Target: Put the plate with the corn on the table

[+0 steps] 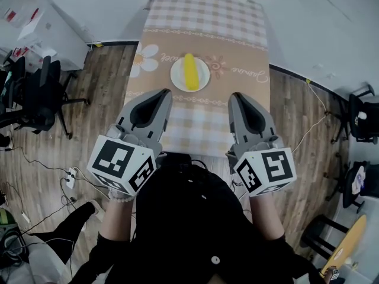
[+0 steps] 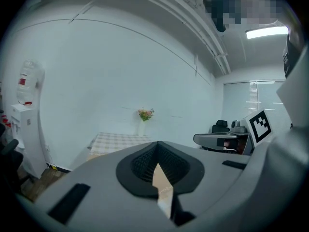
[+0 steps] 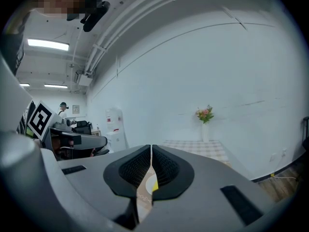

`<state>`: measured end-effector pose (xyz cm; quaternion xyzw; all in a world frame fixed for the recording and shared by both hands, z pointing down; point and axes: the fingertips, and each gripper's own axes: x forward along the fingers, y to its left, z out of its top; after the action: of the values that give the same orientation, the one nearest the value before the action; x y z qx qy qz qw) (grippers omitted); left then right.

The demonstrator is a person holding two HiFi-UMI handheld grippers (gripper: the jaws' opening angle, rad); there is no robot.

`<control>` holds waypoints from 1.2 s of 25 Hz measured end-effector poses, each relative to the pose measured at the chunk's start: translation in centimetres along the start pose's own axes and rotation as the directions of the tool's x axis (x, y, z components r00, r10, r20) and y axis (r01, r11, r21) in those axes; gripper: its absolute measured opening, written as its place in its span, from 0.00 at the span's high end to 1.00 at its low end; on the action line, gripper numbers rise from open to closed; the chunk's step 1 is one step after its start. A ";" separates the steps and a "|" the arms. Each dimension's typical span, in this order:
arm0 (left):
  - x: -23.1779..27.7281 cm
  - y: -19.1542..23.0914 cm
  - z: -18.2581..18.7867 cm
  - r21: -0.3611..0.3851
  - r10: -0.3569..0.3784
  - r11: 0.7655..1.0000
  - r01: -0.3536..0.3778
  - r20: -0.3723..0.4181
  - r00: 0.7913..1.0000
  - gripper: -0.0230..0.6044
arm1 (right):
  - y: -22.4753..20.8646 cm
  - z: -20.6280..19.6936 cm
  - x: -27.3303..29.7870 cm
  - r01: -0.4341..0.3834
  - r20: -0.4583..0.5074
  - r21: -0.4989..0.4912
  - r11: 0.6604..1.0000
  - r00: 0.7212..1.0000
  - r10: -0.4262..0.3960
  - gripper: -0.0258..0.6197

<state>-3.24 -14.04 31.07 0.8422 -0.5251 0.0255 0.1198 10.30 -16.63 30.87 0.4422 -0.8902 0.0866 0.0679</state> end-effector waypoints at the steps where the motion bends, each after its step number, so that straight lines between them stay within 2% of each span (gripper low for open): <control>1: 0.0 -0.1 0.0 0.000 -0.001 1.000 0.001 0.000 1.000 0.94 | 0.1 0.0 0.0 -0.001 0.001 0.001 1.000 1.000 0.001 0.89; 30: -1.1 -0.3 -0.7 -0.021 0.000 1.000 0.000 -0.001 1.000 0.94 | 2.0 -0.6 0.4 -0.056 -0.022 0.014 0.998 0.998 0.057 0.89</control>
<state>-3.39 -12.77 31.46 0.8408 -0.5254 0.0206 0.1290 8.49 -15.56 31.38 0.4163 -0.9008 0.0995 0.0725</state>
